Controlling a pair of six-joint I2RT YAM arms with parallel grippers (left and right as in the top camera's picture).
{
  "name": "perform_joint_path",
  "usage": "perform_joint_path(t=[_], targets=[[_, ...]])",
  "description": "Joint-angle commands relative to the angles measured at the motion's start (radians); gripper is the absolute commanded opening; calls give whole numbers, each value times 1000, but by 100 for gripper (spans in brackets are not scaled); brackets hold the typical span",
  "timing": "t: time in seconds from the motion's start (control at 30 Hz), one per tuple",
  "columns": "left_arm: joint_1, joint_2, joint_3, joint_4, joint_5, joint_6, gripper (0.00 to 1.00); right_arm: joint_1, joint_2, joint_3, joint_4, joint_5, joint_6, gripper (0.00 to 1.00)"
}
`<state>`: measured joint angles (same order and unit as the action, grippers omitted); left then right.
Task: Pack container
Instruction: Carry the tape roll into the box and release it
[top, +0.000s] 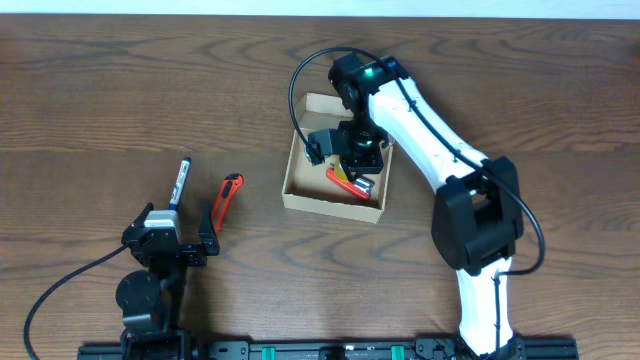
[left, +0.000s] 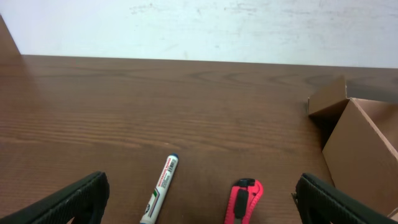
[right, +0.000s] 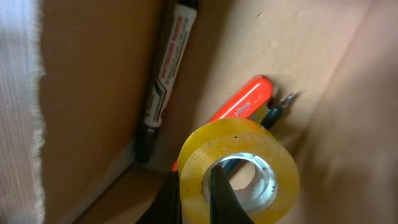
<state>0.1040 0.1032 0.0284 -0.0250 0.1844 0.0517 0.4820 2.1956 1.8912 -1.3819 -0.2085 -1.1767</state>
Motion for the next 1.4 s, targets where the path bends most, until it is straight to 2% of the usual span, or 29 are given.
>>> perform_joint_path(t=[0.0,0.27,0.33,0.37,0.43,0.57,0.6,0.87,1.03,1.1,1.2,1.27,1.33,1.37], targets=[[0,2,-22,-30,26,-7,96,6,58,11,8,16,-22,1],[0,2,-22,-30,26,-7,95,-10,126,11,21,26,19,2],[0,2,-22,-30,26,-7,96,-12,125,11,21,26,21,6],[0,2,-22,-29,26,-7,95,-12,124,11,21,30,25,10],[0,2,-22,-30,26,-7,95,-12,123,11,33,50,69,29],[0,2,-22,-29,26,-7,95,-13,123,11,42,87,108,43],[0,2,-22,-29,26,-7,95,-13,121,11,39,101,112,49],[0,2,-18,-23,27,6,95,-13,13,11,16,103,146,68],[0,2,-11,-35,26,-121,95,-10,-116,11,-15,-6,155,77],[0,2,7,-62,26,-165,95,-2,-162,12,-27,-6,163,78],[0,2,68,-165,13,-167,95,3,-237,15,14,56,218,73],[0,2,126,-283,-33,-169,95,-7,-288,19,83,135,323,74],[0,11,196,-417,-61,-177,95,-37,-335,29,151,218,489,81],[0,19,224,-456,-61,-190,95,-53,-351,36,166,232,537,82]])
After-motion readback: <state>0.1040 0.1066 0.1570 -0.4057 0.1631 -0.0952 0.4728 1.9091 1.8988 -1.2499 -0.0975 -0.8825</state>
